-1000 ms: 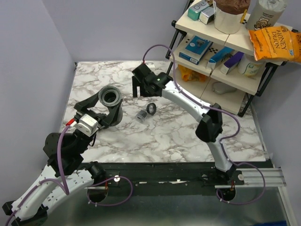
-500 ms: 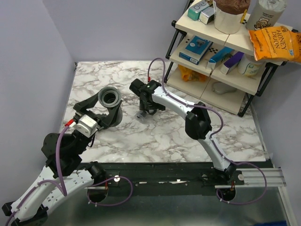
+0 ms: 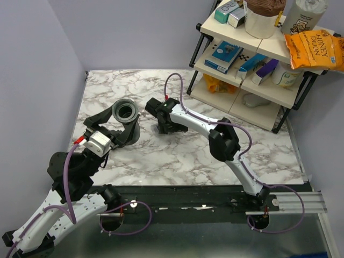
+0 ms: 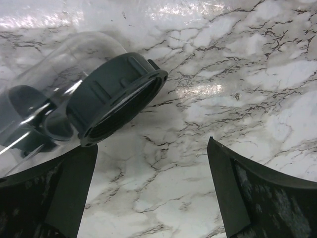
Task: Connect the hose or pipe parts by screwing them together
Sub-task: Move the adaptor to the center of the board.
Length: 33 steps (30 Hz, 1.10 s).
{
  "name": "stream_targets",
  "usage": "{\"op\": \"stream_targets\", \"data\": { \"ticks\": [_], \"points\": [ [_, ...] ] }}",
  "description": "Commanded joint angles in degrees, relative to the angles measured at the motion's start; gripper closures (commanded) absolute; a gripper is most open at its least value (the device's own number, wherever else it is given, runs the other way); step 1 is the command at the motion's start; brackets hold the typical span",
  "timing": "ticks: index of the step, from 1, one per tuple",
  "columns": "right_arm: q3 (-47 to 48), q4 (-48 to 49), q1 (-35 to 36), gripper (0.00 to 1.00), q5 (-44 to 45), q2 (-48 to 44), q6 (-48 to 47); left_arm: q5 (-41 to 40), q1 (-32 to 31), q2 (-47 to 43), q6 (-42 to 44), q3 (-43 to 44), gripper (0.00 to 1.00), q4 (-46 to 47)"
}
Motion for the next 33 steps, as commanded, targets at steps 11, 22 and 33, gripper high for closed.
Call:
{"op": "stream_targets", "data": {
  "ticks": [11, 22, 33],
  "points": [
    [-4.24, 0.71, -0.05, 0.00, 2.03, -10.71, -3.78, 3.38, -0.27, -0.04, -1.58, 1.32, 1.00, 2.22],
    [11.86, 5.90, -0.14, 0.00, 4.93, 0.67, -4.99, 6.63, -0.27, 2.34, -2.19, -0.35, 1.00, 5.83],
    [11.77, 17.24, 0.21, 0.00, 9.15, 6.15, -18.71, 6.89, -0.36, 3.13, -2.55, 0.96, 1.00, 5.21]
  ]
}}
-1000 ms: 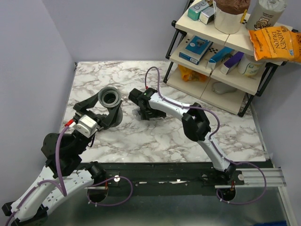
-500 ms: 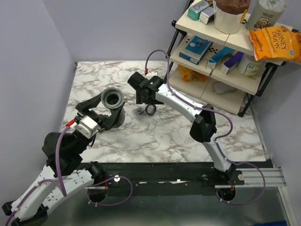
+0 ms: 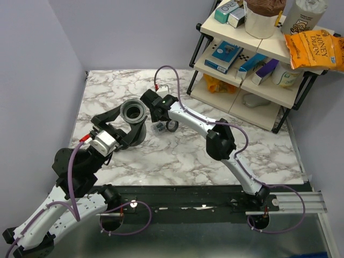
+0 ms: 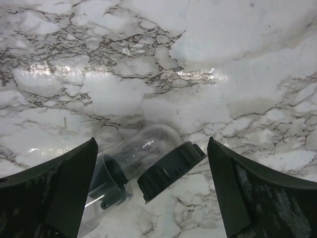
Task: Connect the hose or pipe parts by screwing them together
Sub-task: Move the adaptor to the center of the board.
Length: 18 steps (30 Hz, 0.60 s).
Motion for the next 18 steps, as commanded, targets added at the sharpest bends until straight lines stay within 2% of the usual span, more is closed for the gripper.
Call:
{"op": "stream_targets", "data": {
  "ticks": [1, 9, 14, 18],
  "points": [
    [2.20, 6.46, 0.50, 0.00, 2.96, 1.95, -9.00, 1.28, -0.27, 0.55, -0.76, 1.32, 1.00, 2.37],
    [-3.94, 7.70, 2.26, 0.00, -1.35, 0.91, -17.19, 1.10, 0.34, 0.82, -1.11, 0.53, 1.00, 3.52],
    [-21.24, 12.61, 3.22, 0.00, -4.07, -7.79, -20.27, 1.01, 0.69, 0.55, -1.11, 0.26, 1.00, 3.43],
    [-28.29, 14.38, 3.31, 0.00, -3.55, -12.81, -21.77, 1.36, 0.96, 0.38, -1.37, 0.00, 1.00, 3.78]
  ]
}}
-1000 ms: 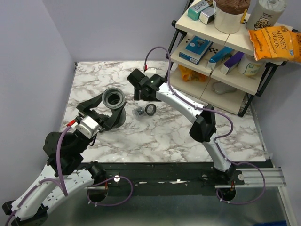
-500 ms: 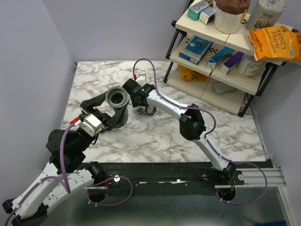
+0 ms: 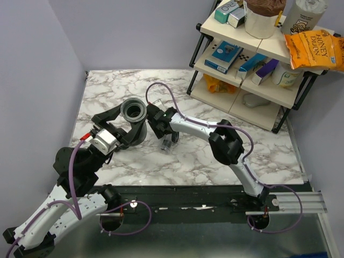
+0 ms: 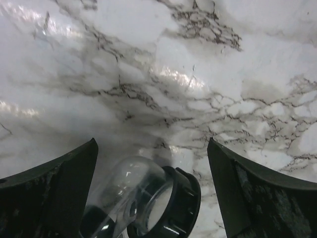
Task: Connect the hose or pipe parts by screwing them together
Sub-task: Move the adaptor to the center of the board.
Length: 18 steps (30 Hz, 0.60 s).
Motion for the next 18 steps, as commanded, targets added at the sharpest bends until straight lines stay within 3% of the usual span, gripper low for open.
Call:
{"op": "stream_targets", "data": {
  "ticks": [1, 13, 18],
  "points": [
    [-6.54, 2.40, 0.43, 0.00, -0.88, -4.85, -4.26, 1.41, 0.54, -0.45, -0.85, -0.18, 1.00, 3.03],
    [-9.80, 3.73, 0.43, 0.00, -0.35, -15.04, -12.87, 2.46, 2.30, -1.68, -1.99, 0.61, 1.00, 1.54],
    [-7.53, -3.38, 1.30, 0.00, -1.15, -16.72, -8.24, 2.38, 2.74, -2.82, -1.99, 0.53, 1.00, 0.31]
  ]
}}
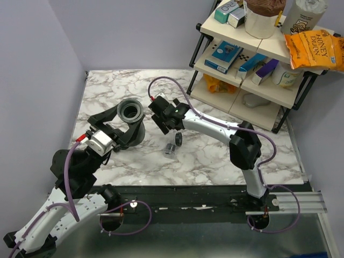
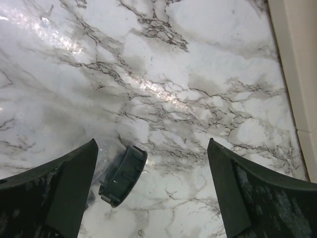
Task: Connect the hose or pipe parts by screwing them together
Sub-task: Move the adaptor to the center of the board.
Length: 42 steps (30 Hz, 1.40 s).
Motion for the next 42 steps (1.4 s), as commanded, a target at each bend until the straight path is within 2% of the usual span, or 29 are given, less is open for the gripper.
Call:
{"op": "stream_targets", "data": {
  "ticks": [1, 4, 6, 10, 12, 15, 16, 20, 27, 32, 37, 42],
  "points": [
    [2.18, -5.84, 2.41, 0.00, 1.18, -2.45, 4.49, 1.22, 0.57, -1.71, -0.66, 0.44, 1.00, 0.64],
    [4.46, -8.29, 5.58, 0.00, 6.27, -0.70, 10.02, 1.22, 0.66, -2.15, -0.66, 0.35, 1.00, 0.64],
    [9.37, -11.54, 6.56, 0.00, 9.02, 3.41, 14.60, 1.30, 0.75, -2.59, -0.74, 0.44, 1.00, 0.46],
    [22.29, -29.08, 7.53, 0.00, 14.82, 11.86, 30.04, 1.65, 0.93, -3.03, -0.74, 1.14, 1.00, -0.68],
    [25.64, -33.08, 7.88, 0.00, 14.92, 13.45, 33.59, 1.74, 1.01, -3.21, -0.83, 1.23, 1.00, -1.12],
    [22.24, -33.27, 8.05, 0.00, 12.11, 11.62, 37.38, 1.92, 1.02, -3.47, -0.74, 1.40, 1.00, -1.38],
    [17.79, -31.01, 8.14, 0.00, 11.15, 9.35, 37.90, 2.01, 1.02, -3.56, -0.74, 1.49, 1.00, -1.56],
    [11.08, -30.72, 8.76, 0.00, 6.67, 6.61, 42.90, 2.18, 1.02, -3.82, -0.66, 1.49, 1.00, -2.35],
    [12.12, -35.29, 11.57, 0.00, 5.95, 10.46, 46.17, 3.59, 1.02, -4.35, -1.45, 1.49, 1.00, -2.79],
    [6.16, -31.69, 11.57, 0.00, 5.33, 7.57, 45.91, 4.29, 1.10, -4.53, -1.97, 2.72, 1.00, -3.67],
    [-5.00, -22.30, 11.57, 0.01, 3.75, 2.39, 42.31, 5.08, 1.63, -4.79, -2.77, 2.46, 1.00, -3.49],
    [-8.01, -18.42, 11.57, 0.02, 3.22, 1.77, 37.83, 5.35, 1.98, -4.53, -3.12, 2.20, 1.00, -3.23]
  ]
}}
